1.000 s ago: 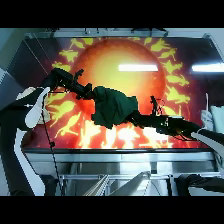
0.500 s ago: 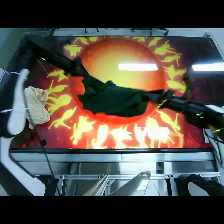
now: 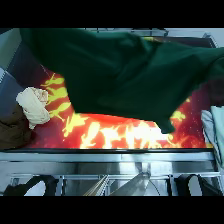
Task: Fold the shirts.
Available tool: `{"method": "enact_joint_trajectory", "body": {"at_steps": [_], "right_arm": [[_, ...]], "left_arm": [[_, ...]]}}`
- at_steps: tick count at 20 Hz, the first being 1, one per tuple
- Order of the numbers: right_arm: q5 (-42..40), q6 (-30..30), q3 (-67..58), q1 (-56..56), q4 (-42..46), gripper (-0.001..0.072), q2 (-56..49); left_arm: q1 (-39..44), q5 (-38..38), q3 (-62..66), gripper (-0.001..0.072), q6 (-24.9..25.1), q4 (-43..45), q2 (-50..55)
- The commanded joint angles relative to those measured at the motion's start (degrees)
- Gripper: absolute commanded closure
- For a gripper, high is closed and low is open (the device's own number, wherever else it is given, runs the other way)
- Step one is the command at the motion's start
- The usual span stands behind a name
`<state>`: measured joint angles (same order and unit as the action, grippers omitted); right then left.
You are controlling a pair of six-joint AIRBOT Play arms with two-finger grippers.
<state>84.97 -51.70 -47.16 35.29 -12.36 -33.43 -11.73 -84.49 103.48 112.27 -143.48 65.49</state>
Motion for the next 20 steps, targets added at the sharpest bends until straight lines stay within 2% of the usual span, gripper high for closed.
{"method": "enact_joint_trajectory", "body": {"at_steps": [1, 4, 6, 8, 9, 10, 11, 13, 16, 18, 20], "right_arm": [[-5.05, -1.07, -0.52, 1.53, 8.5, 0.0695, 2.05], [-8.2, -1.73, 0.31, -1.09, 21.73, 0.0694, -4.85], [-12.44, -1.68, 2.32, -3.74, 27.06, 0.0693, -11.78], [-20.55, 0.24, 3.89, -6.21, 30.12, 0.0682, -20.79], [-24.44, 2.58, 3.82, -7.02, 30.12, 0.056, -26.27], [-26.62, 3.54, 3.41, -7.19, 29.24, 0.0311, -31.32], [-26.47, 3.89, 2.19, -6.97, 28.85, 0.02, -36.13], [-22.14, 3.96, -1.68, -5.81, 29.31, 0.0201, -43.71], [-13.9, 3.87, -6.21, -2.47, 32.7, 0.02, -47.1], [-13.81, 3.69, -6.97, -0.68, 38.69, 0.02, -46.36], [-14.84, 3.5, -6.97, 0.0, 45.27, 0.0201, -46.47]], "left_arm": [[-2.1, 2.67, -9.07, 0.069, 3.93, -0.04, -8.48], [-2.08, 3.04, -18.25, 0.0689, 4.9, -0.07, -6.75], [-1.79, 5.01, -23.47, 0.0689, 7.58, -0.07, -2.16], [-0.85, 12.7, -27.47, 0.0692, 11.65, -0.09, 4.33], [-0.33, 17.31, -28.11, 0.06, 11.96, -0.04, 8.37], [-0.33, 20.31, -27.74, 0.03, 11.72, -0.22, 12.11], [-0.85, 21.99, -26.16, -0.0013, 10.67, -0.2, 15.93], [-3.26, 20.11, -20.87, -0.0002, 6.38, -0.17, 21.88], [-8.98, 7.3, -14.21, -0.0002, 0.04, -0.17, 26.97], [-11.41, -2.05, -15.41, -0.0001, -2.91, -0.07, 27.76], [-11.98, -7.61, -23.1, 0.0, -3.91, 0.09, 25.81]]}}
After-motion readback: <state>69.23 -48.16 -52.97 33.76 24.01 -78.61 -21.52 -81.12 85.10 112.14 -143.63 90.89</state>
